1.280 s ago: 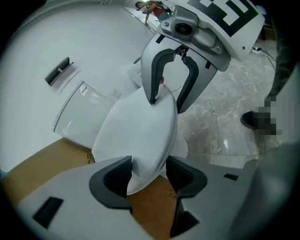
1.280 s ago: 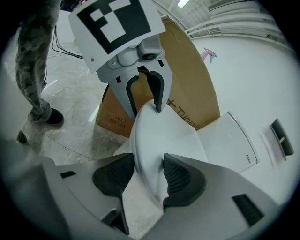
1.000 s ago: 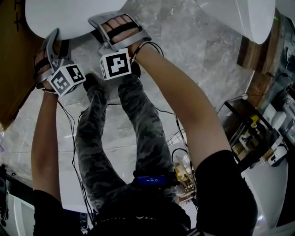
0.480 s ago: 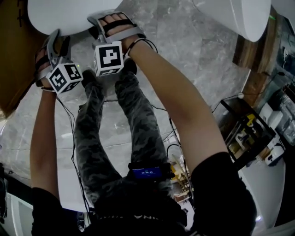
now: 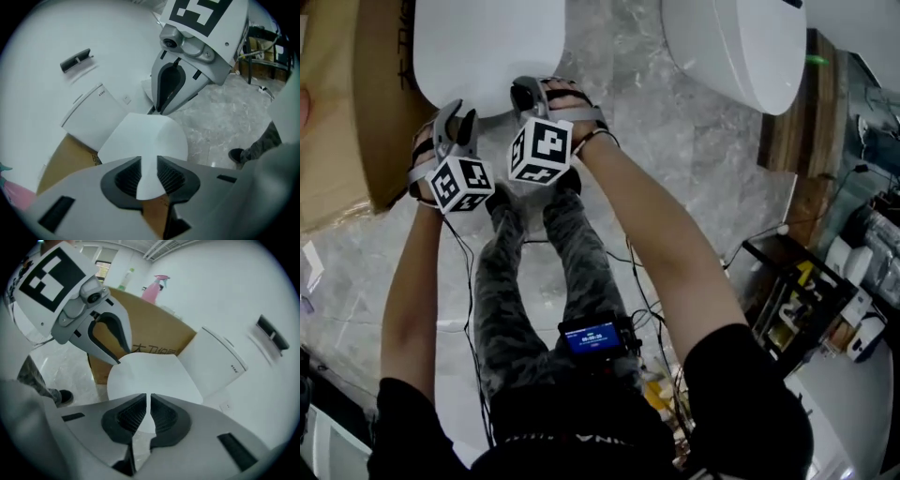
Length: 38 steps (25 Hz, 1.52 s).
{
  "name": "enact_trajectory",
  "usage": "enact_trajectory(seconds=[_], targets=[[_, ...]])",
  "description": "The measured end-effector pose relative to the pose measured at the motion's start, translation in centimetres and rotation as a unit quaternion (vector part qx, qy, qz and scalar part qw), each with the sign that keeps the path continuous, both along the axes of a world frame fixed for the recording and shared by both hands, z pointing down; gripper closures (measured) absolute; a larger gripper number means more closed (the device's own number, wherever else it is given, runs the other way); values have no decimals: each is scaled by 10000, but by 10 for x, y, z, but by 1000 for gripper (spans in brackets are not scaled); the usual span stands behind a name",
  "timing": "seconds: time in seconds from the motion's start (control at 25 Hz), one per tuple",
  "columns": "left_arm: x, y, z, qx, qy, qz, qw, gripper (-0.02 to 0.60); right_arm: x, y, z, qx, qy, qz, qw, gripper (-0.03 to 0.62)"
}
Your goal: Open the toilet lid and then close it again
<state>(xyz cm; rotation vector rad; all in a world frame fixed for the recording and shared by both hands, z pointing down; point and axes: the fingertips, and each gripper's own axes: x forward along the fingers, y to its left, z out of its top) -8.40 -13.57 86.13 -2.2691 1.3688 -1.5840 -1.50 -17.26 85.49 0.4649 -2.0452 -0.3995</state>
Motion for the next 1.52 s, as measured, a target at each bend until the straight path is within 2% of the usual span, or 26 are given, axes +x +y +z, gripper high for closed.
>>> enact_trajectory(seconds=[0.04,0.08,0.2,0.28,0.36,0.44,0.6,0.72,0.76,0.84,1.0,1.24,1.36,1.52], targets=[[3,-6,-18,21,109,-8,9999,516,3,-6,-17,-79,-69,207,9997,562],[4,-11,-37,37,215,-18,9998,538,4,-12,-35,-179,-167,434,9988,566],[3,-39,-96,149,653,-121,9977,560,1,-41,-94,-343,-663,1099,9911,575],[9,-43,-137,152,1219,-240,9921,568,2,-45,-134,-561,-1045,1489,9817,577],[23,-31,-184,116,1885,-277,9816,571,5,-29,-178,-925,-1471,1804,9681,580],[39,-19,-240,203,2466,-139,9688,572,2,-10,-228,-1135,-1917,1877,9566,580],[50,-6,-350,539,3332,17,9413,572,0,9,-332,-1050,-2763,1783,9385,580],[37,1,-417,883,3840,-138,9190,572,8,17,-395,-974,-3227,1708,9259,580],[32,3,-432,989,3939,-200,9136,572,11,19,-410,-945,-3334,1691,9227,580],[28,9,-449,1118,4004,-285,9090,572,17,20,-430,-937,-3530,1724,9148,580],[35,21,-461,1143,3948,-282,9112,572,33,15,-446,-928,-3859,1862,8988,580],[57,41,-487,1244,3936,-283,9104,572,62,17,-457,-1061,-3939,1829,8945,579],[69,50,-477,1134,3866,-436,9142,572,77,14,-445,-1173,-4011,1803,8904,579],[81,67,-458,982,3821,-553,9172,572,90,18,-428,-1291,-3931,1799,8924,579]])
